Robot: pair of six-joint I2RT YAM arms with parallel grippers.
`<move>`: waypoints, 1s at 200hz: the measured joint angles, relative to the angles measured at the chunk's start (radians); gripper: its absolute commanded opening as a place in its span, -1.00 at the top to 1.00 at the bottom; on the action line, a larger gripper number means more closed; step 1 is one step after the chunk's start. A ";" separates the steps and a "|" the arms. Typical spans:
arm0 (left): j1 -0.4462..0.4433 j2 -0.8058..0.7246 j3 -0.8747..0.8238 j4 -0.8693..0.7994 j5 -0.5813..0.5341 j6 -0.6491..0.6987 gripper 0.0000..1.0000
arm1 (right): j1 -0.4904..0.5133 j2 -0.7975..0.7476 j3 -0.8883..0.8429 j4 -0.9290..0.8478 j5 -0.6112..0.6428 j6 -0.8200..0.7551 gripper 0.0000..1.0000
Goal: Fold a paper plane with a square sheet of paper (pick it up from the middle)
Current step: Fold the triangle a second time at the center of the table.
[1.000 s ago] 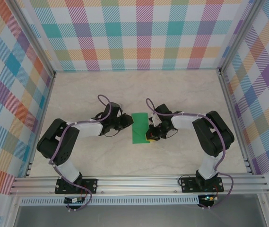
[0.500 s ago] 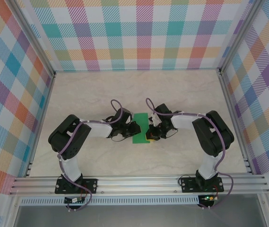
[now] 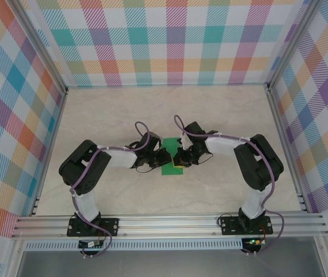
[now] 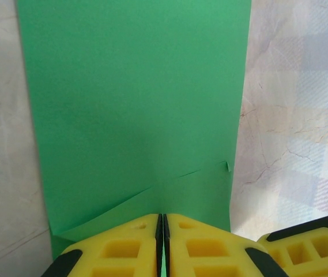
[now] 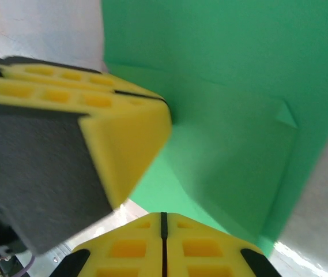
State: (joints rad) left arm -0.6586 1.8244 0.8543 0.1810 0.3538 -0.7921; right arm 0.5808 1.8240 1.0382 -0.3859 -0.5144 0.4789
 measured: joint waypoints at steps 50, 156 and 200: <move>0.000 0.000 0.000 -0.005 -0.007 0.000 0.76 | 0.003 0.057 0.057 -0.041 -0.018 0.004 0.82; 0.000 0.000 0.002 -0.009 -0.010 -0.003 0.78 | 0.022 0.051 0.015 -0.027 0.055 0.004 0.82; 0.000 0.000 0.008 -0.022 -0.016 -0.003 0.79 | 0.022 0.035 -0.001 -0.016 0.077 0.000 0.83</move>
State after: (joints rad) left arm -0.6586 1.8244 0.8623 0.1589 0.3382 -0.7956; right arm 0.6025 1.8591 1.0374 -0.4023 -0.4370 0.4793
